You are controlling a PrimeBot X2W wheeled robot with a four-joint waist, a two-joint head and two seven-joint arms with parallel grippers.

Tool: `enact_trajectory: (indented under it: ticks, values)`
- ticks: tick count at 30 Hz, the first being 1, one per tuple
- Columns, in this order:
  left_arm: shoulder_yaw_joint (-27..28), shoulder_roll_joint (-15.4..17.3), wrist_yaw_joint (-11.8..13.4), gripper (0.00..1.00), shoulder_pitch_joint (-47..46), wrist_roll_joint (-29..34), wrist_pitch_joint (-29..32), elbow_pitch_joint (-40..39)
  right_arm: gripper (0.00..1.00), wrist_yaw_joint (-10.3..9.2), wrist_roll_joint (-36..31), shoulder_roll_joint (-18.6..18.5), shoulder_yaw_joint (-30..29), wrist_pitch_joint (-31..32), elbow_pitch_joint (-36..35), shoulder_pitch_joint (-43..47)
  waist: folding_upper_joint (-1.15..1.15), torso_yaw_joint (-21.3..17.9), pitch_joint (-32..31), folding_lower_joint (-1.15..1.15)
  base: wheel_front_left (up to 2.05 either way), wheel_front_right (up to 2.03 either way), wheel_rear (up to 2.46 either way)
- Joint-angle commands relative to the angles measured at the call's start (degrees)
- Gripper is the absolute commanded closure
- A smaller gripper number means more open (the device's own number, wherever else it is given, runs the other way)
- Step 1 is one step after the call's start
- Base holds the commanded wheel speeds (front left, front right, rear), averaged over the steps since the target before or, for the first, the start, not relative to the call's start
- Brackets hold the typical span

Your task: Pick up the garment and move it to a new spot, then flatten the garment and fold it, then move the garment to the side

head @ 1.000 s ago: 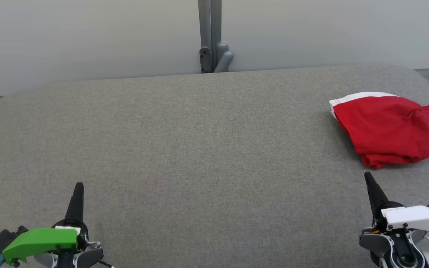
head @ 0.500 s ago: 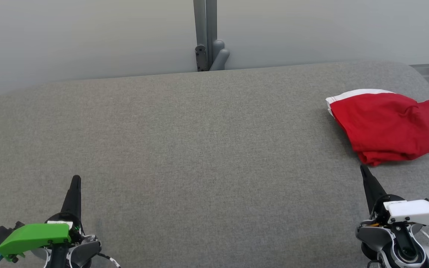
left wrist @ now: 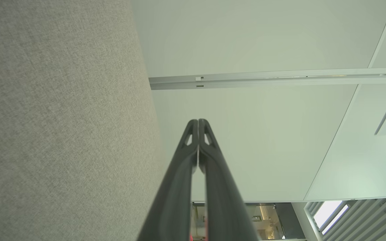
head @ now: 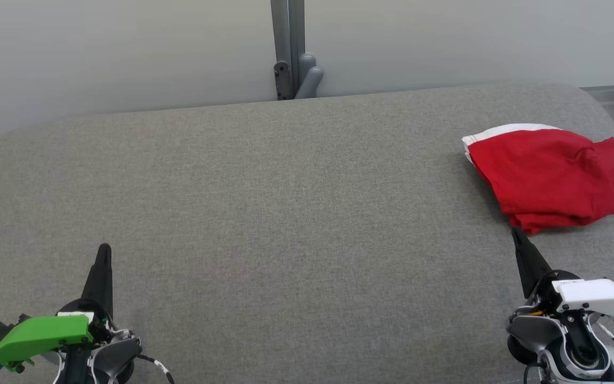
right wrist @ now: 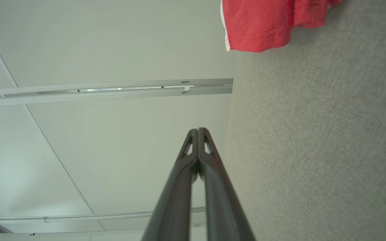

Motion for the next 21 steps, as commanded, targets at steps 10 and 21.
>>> enact_trajectory:
  ticks: [10, 21]
  values:
    - [0.2, 0.0, -0.2, 1.00, -0.9, 0.0, 0.2, -0.2, 1.00, 0.02, 0.3, -0.3, 0.1, 0.2, -0.2, -0.5, 0.00, 0.0, 0.0, 0.00, 0.00, 0.00, 0.00]
    - [0.2, 0.0, -0.2, 1.00, -0.9, 0.0, 0.2, -0.2, 1.00, 0.02, 0.3, -0.3, 0.1, 0.2, -0.2, -0.5, 0.00, 0.0, 0.0, 0.00, 0.00, 0.00, 0.00]
